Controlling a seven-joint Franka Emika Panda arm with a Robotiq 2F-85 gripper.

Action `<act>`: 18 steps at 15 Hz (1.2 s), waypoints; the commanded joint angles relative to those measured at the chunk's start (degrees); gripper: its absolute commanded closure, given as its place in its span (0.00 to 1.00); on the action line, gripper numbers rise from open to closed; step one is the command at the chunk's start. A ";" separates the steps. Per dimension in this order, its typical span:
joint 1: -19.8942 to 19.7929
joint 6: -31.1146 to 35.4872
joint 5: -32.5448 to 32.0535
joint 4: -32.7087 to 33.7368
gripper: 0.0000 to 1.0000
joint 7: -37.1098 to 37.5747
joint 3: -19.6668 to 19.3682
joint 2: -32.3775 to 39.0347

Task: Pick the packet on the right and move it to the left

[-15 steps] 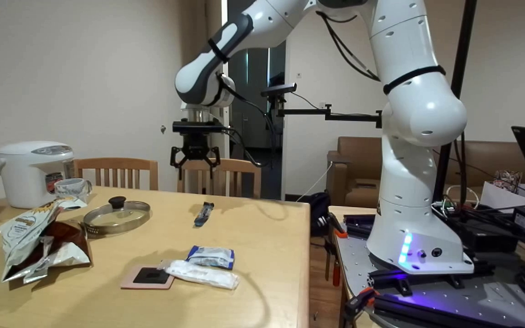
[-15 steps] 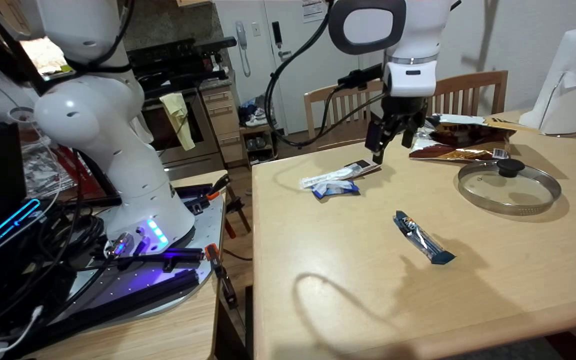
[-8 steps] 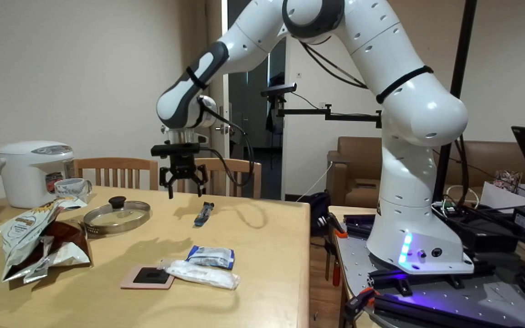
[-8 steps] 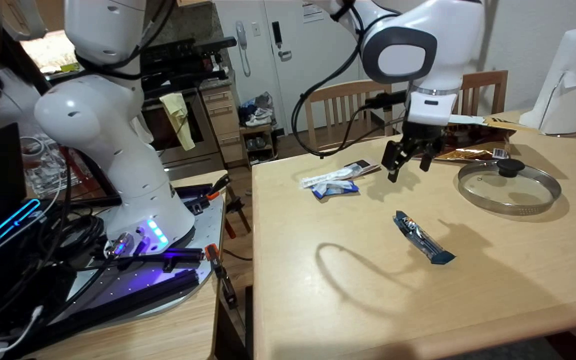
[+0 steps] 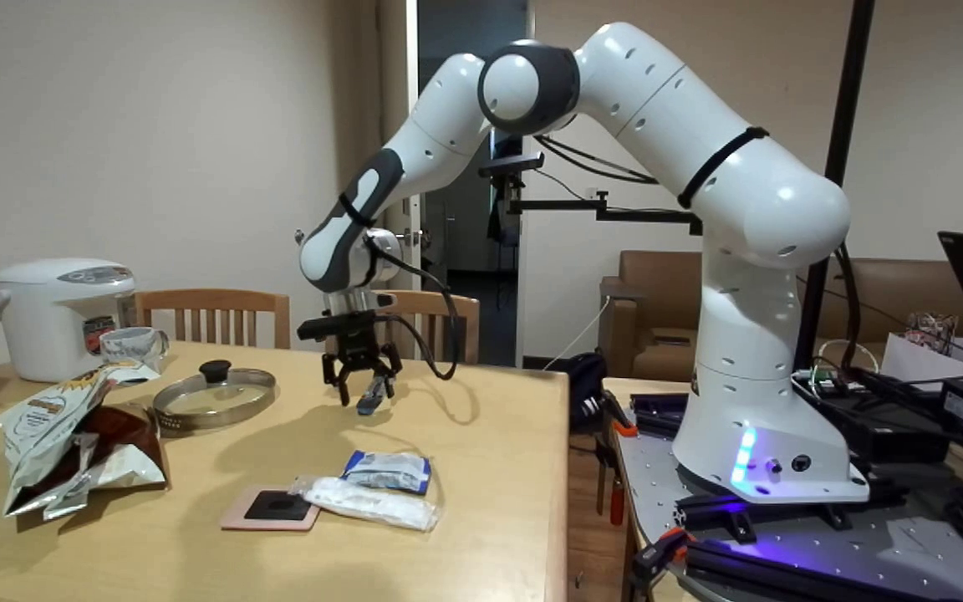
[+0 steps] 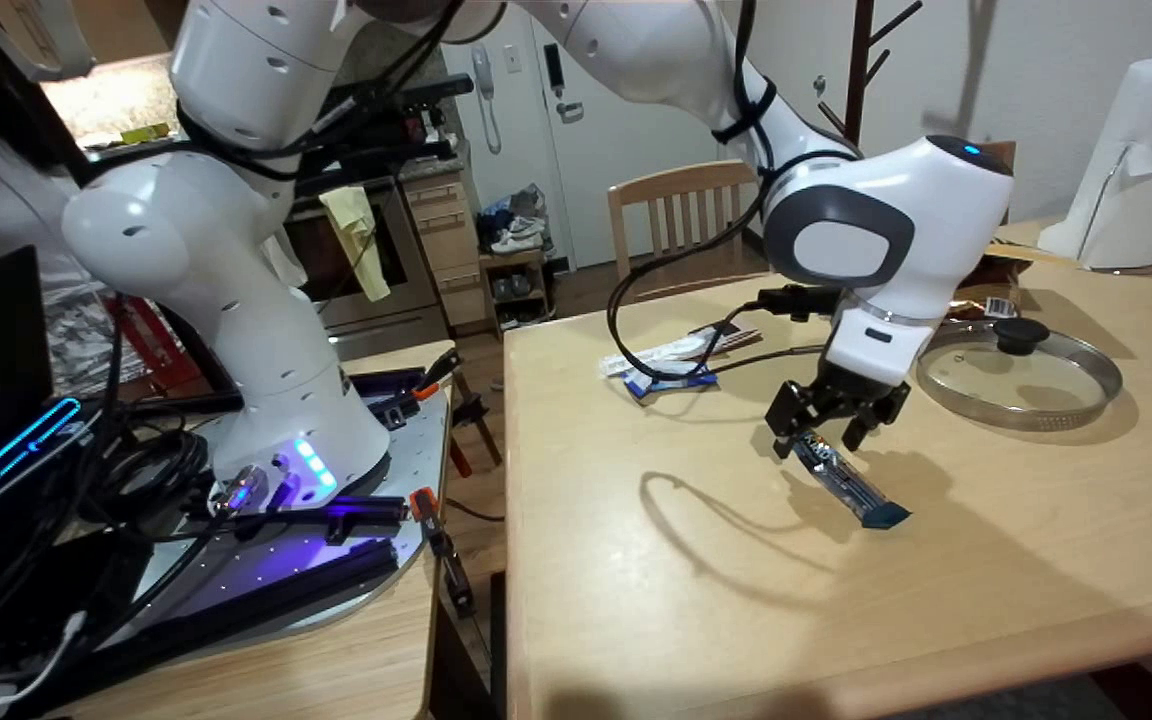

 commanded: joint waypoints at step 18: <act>-4.05 -2.78 3.27 3.39 0.57 -0.19 0.68 -0.45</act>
